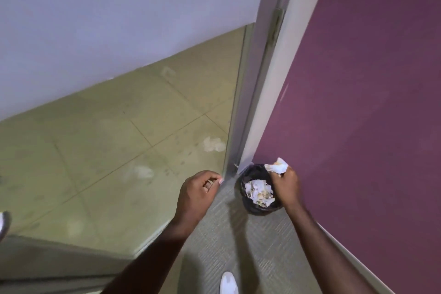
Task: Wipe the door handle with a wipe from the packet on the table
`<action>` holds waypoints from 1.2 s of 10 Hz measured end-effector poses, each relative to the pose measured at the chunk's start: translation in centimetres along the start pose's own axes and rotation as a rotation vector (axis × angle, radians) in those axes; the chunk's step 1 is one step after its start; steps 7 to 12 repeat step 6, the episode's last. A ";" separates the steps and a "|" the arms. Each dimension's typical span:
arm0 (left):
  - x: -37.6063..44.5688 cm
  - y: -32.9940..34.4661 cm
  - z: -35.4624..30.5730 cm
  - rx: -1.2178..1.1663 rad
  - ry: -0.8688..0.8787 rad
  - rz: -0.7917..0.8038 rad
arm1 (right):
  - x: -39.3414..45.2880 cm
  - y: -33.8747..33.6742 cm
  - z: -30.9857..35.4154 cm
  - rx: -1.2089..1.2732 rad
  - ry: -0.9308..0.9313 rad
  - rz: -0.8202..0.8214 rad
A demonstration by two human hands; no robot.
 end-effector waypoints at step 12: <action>11.8 8.6 -1.8 0.322 0.030 0.038 | 12.0 -4.0 -14.7 -0.262 0.417 0.289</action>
Point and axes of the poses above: each hand's wrist, its own x-axis towards the middle knuckle, its own y-axis out of the palm, z = x × y, the point moved 5 cm from there along x, towards the middle knuckle, and after that the axes turned 15 degrees about z, right-handed, at the moved point
